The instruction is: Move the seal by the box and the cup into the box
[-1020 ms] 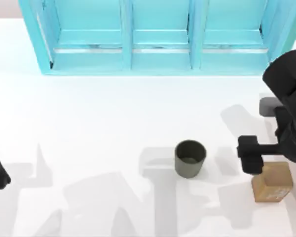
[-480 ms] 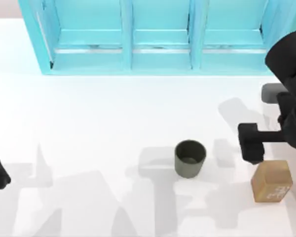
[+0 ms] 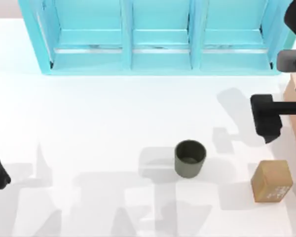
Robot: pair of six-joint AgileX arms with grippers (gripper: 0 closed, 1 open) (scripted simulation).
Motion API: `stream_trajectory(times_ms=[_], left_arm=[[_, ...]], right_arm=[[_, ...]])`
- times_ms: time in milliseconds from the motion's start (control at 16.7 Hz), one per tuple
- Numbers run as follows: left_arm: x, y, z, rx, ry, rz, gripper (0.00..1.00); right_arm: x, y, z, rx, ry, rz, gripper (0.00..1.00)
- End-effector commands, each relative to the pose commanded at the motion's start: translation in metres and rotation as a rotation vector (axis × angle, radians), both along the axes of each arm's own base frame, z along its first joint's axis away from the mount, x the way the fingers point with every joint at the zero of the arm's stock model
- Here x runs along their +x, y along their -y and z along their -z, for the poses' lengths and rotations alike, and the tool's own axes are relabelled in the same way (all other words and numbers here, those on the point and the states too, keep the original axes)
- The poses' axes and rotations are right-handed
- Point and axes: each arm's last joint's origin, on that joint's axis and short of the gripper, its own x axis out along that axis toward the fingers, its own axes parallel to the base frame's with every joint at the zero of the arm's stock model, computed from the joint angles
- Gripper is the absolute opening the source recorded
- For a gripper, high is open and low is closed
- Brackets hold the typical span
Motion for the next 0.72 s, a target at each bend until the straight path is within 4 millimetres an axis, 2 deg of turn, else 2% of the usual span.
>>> stream_trajectory(times_ms=[240,360,540,720], left_arm=[[0.0,0.0,0.0,0.0,0.0,0.0,1.0],[0.0,0.0,0.0,0.0,0.0,0.0,1.0],[0.0,0.0,0.0,0.0,0.0,0.0,1.0],[0.0,0.0,0.0,0.0,0.0,0.0,1.0]], right_arm=[[0.001,-0.002,0.002,-0.001,-0.004,-0.002,1.0],[0.007,-0.01,0.003,0.002,-0.008,-0.001,1.0],[0.029,-0.039,0.016,0.005,-0.037,0.003,1.0],[0.053,-0.077,0.043,-0.001,-0.079,0.006,1.0]])
